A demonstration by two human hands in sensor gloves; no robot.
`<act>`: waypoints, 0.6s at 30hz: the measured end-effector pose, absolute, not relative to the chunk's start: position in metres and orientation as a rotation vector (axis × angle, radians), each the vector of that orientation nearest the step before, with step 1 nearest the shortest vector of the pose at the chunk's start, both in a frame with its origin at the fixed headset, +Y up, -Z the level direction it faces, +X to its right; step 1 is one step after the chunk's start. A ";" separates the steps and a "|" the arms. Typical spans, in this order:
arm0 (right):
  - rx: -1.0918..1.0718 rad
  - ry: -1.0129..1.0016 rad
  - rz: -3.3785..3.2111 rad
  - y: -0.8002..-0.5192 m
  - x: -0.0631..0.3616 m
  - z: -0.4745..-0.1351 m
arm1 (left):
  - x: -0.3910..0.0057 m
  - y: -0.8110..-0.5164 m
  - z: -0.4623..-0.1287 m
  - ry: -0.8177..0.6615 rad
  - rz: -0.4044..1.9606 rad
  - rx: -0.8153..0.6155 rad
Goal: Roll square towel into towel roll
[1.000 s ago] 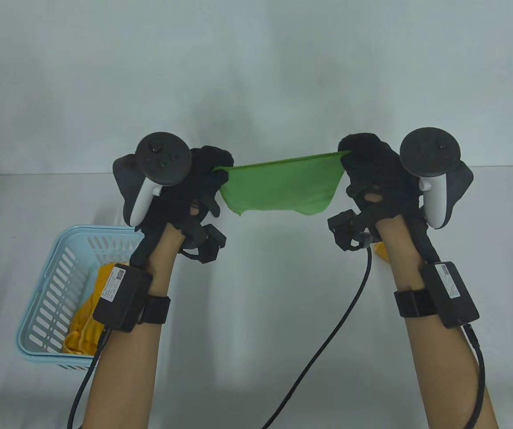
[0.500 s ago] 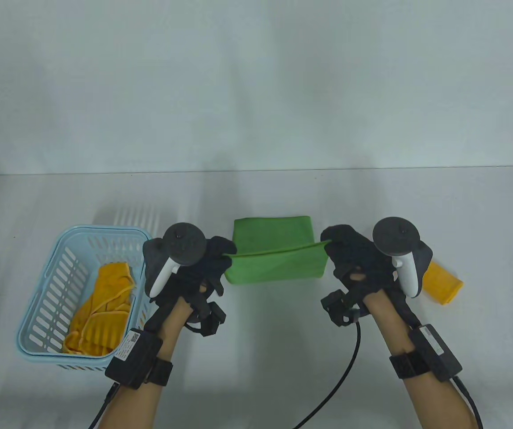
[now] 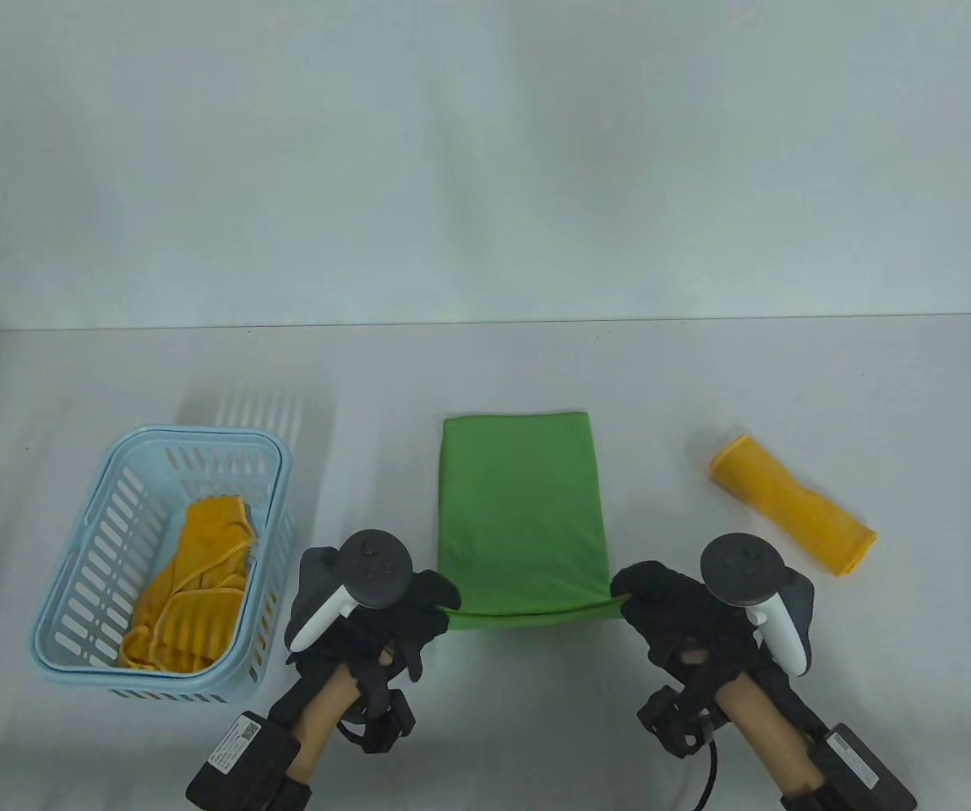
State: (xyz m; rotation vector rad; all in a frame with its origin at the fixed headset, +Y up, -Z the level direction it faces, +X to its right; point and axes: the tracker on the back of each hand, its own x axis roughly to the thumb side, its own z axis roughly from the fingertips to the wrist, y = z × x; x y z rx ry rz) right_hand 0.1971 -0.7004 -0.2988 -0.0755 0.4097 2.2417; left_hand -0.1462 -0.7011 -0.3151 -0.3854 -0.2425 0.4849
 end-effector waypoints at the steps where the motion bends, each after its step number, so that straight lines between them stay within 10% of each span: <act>1: -0.064 0.450 2.247 -0.704 0.198 -0.298 | -0.145 -0.706 -0.314 -0.249 0.468 -0.412; 18: -0.048 0.848 2.416 -0.746 0.181 -0.296 | -0.125 -0.742 -0.311 -0.309 0.225 -0.586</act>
